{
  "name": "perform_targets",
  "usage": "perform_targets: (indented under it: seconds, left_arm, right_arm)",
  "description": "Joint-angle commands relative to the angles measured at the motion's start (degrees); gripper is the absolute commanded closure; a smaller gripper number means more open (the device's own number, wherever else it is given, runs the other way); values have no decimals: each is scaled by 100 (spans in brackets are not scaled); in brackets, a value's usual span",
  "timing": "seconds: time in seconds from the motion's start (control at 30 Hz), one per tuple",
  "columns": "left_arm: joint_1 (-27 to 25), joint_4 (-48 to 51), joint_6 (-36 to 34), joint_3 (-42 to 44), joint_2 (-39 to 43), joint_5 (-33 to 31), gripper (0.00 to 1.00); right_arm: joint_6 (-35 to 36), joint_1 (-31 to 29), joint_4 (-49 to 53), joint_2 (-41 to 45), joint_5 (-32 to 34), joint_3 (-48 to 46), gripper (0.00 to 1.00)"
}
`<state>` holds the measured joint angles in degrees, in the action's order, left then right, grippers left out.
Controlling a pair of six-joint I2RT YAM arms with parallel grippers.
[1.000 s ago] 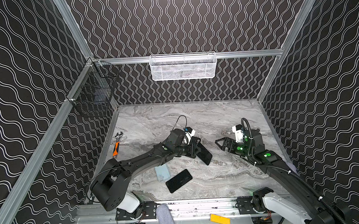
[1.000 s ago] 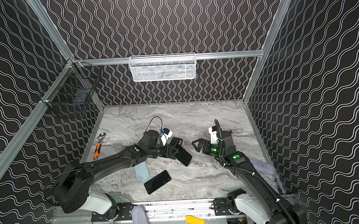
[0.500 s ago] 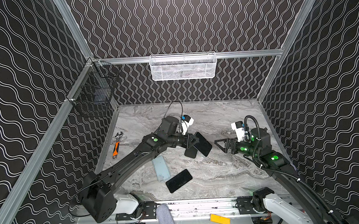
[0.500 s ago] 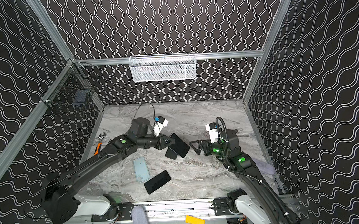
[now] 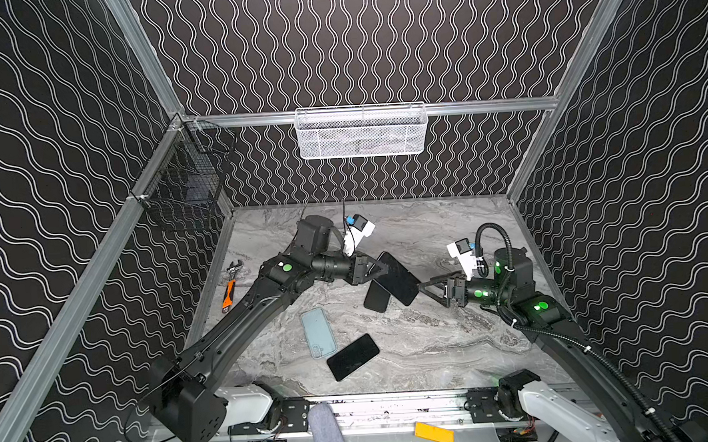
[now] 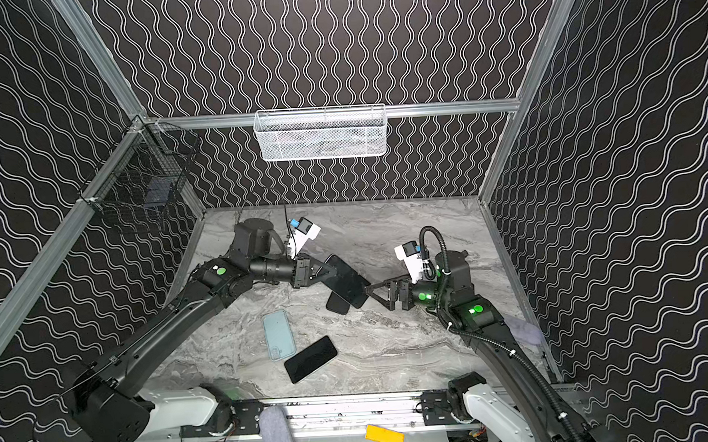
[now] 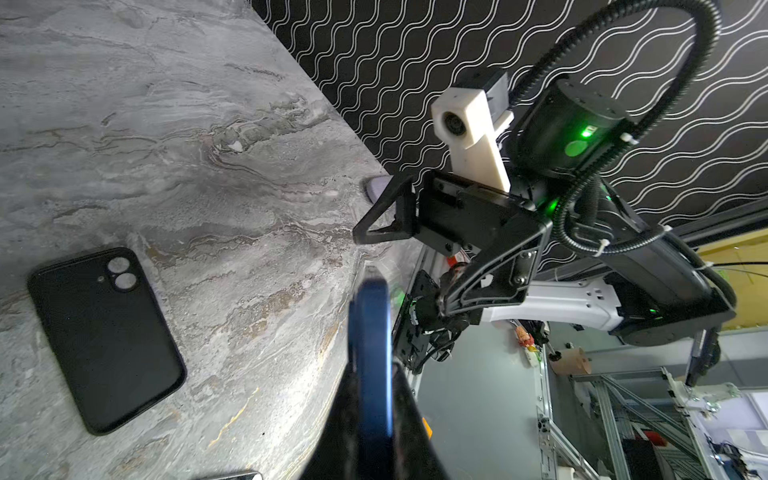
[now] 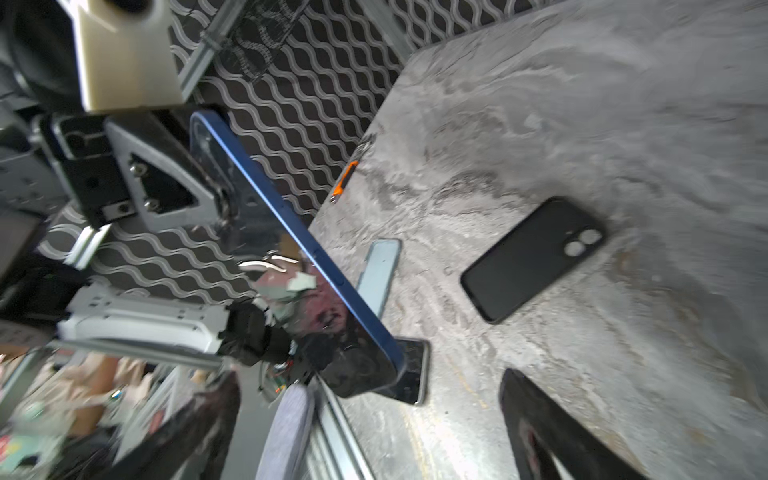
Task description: Put the phone into the phone case
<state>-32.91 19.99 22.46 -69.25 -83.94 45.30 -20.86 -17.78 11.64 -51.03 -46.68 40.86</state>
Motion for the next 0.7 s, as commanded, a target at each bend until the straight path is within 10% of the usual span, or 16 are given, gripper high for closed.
perform_targets:
  seconds: [0.0,0.67]
  left_arm:
    - [74,-760,382,117,43,559,100]
    - [102,-2543,1720,597,-158,937,100]
  right_arm:
    - [-304,2,-703,-131,-843,-110,2]
    - [-2059,-7,-3355,-596,-1620,-714,38]
